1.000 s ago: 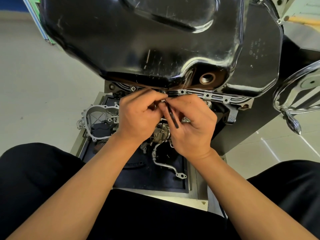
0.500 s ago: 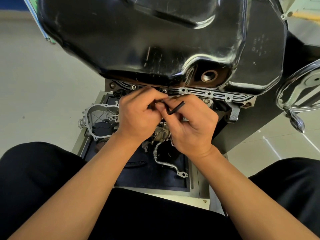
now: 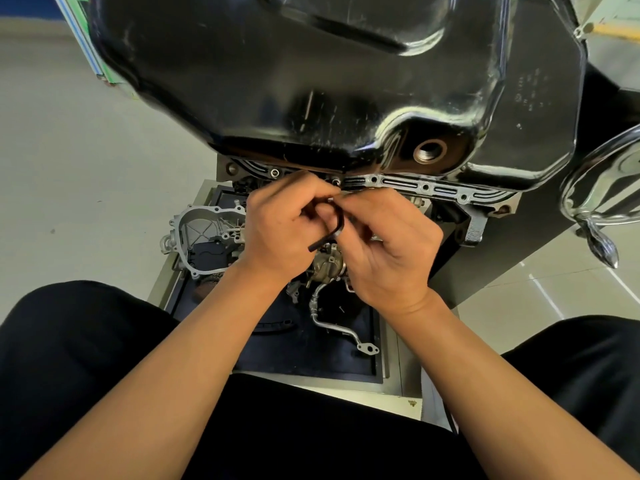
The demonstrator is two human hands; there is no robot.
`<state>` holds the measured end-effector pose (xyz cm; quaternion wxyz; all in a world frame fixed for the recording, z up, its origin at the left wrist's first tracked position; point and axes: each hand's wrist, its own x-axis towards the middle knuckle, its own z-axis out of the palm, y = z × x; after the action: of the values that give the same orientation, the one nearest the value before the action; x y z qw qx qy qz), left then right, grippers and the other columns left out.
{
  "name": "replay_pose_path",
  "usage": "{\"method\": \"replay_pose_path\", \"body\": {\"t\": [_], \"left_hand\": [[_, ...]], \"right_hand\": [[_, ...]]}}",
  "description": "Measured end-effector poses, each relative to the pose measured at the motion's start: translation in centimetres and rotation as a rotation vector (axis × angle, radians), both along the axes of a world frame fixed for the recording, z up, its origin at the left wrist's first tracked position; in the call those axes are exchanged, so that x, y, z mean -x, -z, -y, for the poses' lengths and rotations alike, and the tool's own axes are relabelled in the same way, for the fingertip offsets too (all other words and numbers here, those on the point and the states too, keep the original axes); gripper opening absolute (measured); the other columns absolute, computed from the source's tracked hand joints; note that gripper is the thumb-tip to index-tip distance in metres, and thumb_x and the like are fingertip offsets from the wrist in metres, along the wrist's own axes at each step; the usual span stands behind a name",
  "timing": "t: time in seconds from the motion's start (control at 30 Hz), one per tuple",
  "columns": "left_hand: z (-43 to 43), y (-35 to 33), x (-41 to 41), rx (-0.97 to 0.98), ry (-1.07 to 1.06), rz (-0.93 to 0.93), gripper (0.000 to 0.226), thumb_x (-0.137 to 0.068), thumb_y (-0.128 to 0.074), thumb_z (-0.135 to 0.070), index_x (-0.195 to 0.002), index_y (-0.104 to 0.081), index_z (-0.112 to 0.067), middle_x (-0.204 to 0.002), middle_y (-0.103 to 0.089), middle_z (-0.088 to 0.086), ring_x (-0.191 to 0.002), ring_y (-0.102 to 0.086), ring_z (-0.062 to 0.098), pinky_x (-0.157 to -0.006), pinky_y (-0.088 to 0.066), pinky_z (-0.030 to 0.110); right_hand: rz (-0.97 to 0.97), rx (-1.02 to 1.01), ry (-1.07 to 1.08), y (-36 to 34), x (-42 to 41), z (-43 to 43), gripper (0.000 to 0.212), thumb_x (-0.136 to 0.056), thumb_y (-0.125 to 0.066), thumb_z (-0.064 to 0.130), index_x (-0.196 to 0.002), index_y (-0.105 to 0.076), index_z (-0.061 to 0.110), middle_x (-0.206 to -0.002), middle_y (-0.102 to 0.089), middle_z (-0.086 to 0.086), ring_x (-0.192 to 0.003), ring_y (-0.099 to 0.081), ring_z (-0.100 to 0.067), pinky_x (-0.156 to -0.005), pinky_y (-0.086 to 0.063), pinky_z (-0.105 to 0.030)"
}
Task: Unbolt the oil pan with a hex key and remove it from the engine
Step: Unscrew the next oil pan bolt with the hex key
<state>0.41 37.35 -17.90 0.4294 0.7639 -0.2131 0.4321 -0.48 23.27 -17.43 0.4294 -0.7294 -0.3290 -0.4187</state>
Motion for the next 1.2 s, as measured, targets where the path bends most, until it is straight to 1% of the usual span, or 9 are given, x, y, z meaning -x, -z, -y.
{"method": "replay_pose_path", "body": {"t": [0.13,0.3,0.43,0.63,0.77,0.87,1.0,1.13,1.2], "left_hand": [[-0.5,0.1,0.1,-0.087,0.025,0.011,0.028,-0.079,-0.063,0.010,-0.104,-0.073,0.002,-0.100,-0.072,0.007,-0.091,-0.069,0.014,-0.083,-0.056,0.023],[-0.5,-0.1,0.1,-0.080,0.016,-0.010,0.012,-0.083,-0.062,0.005,-0.076,-0.072,0.004,-0.074,-0.064,-0.004,-0.065,-0.055,0.006,-0.057,-0.048,0.022],[-0.6,-0.3,0.3,-0.026,0.018,-0.046,0.014,-0.078,-0.064,0.004,-0.086,-0.075,0.001,-0.081,-0.069,-0.001,-0.070,-0.066,0.014,-0.062,-0.054,0.025],[-1.2,-0.8,0.1,-0.143,0.101,-0.018,0.029,-0.081,-0.062,0.007,-0.107,-0.072,0.003,-0.105,-0.070,0.004,-0.091,-0.066,0.008,-0.082,-0.054,0.019],[-1.4,-0.8,0.1,-0.121,0.092,-0.017,0.012,-0.085,-0.061,0.004,-0.084,-0.074,0.003,-0.089,-0.064,-0.006,-0.078,-0.057,-0.001,-0.071,-0.048,0.018],[-1.4,-0.7,0.2,-0.097,0.019,-0.013,0.010,-0.082,-0.065,0.004,-0.084,-0.074,0.001,-0.088,-0.063,-0.008,-0.078,-0.059,0.003,-0.071,-0.049,0.018],[-0.7,-0.6,0.6,-0.053,0.008,-0.037,0.022,-0.079,-0.055,-0.003,-0.087,-0.075,0.001,-0.084,-0.066,-0.003,-0.075,-0.062,0.006,-0.067,-0.053,0.022],[-1.0,-0.6,0.4,-0.090,0.030,-0.042,0.022,-0.081,-0.060,0.001,-0.097,-0.075,0.001,-0.090,-0.067,-0.005,-0.079,-0.056,-0.009,-0.074,-0.047,0.010],[-1.0,-0.7,0.3,-0.125,0.090,-0.030,0.017,-0.086,-0.058,0.003,-0.086,-0.075,0.002,-0.083,-0.065,-0.007,-0.077,-0.057,-0.008,-0.068,-0.048,0.015]], "right_hand": [[-0.005,0.048,-0.021,0.3,0.1,-0.3,0.025,-0.079,-0.073,-0.019,-0.103,-0.072,-0.013,-0.089,-0.068,-0.020,-0.082,-0.065,-0.022,-0.079,-0.053,-0.024],[-0.028,0.048,-0.020,0.3,0.2,-0.2,0.023,-0.086,-0.068,-0.011,-0.108,-0.068,-0.013,-0.091,-0.066,-0.021,-0.089,-0.059,-0.013,-0.084,-0.046,-0.016],[-0.057,0.056,0.020,0.0,0.3,-0.2,0.018,-0.081,-0.081,0.001,-0.096,-0.074,-0.006,-0.081,-0.070,-0.012,-0.071,-0.062,-0.012,-0.075,-0.048,-0.012],[-0.015,0.078,-0.035,-0.3,0.1,-0.2,0.022,-0.081,-0.075,-0.015,-0.102,-0.072,-0.011,-0.089,-0.070,-0.020,-0.083,-0.066,-0.021,-0.081,-0.053,-0.021],[-0.053,0.103,-0.061,-0.4,0.0,0.0,0.025,-0.091,-0.066,-0.005,-0.115,-0.066,-0.012,-0.096,-0.066,-0.020,-0.091,-0.061,-0.017,-0.085,-0.049,-0.020],[-0.064,0.101,-0.055,-0.5,0.3,-0.1,0.029,-0.086,-0.076,0.001,-0.112,-0.068,-0.011,-0.095,-0.068,-0.017,-0.088,-0.063,-0.017,-0.084,-0.050,-0.020],[-0.004,0.056,-0.054,-0.4,0.2,-0.1,0.020,-0.076,-0.082,-0.009,-0.095,-0.074,-0.008,-0.087,-0.070,-0.016,-0.080,-0.066,-0.019,-0.074,-0.054,-0.024],[-0.004,0.067,-0.053,-0.1,0.0,-0.2,0.022,-0.085,-0.072,-0.011,-0.107,-0.071,-0.010,-0.087,-0.067,-0.018,-0.080,-0.064,-0.023,-0.073,-0.054,-0.031],[-0.028,0.084,-0.045,0.1,-0.1,-0.1,0.026,-0.089,-0.067,-0.010,-0.114,-0.068,-0.011,-0.090,-0.064,-0.018,-0.083,-0.061,-0.019,-0.075,-0.053,-0.028]]}}
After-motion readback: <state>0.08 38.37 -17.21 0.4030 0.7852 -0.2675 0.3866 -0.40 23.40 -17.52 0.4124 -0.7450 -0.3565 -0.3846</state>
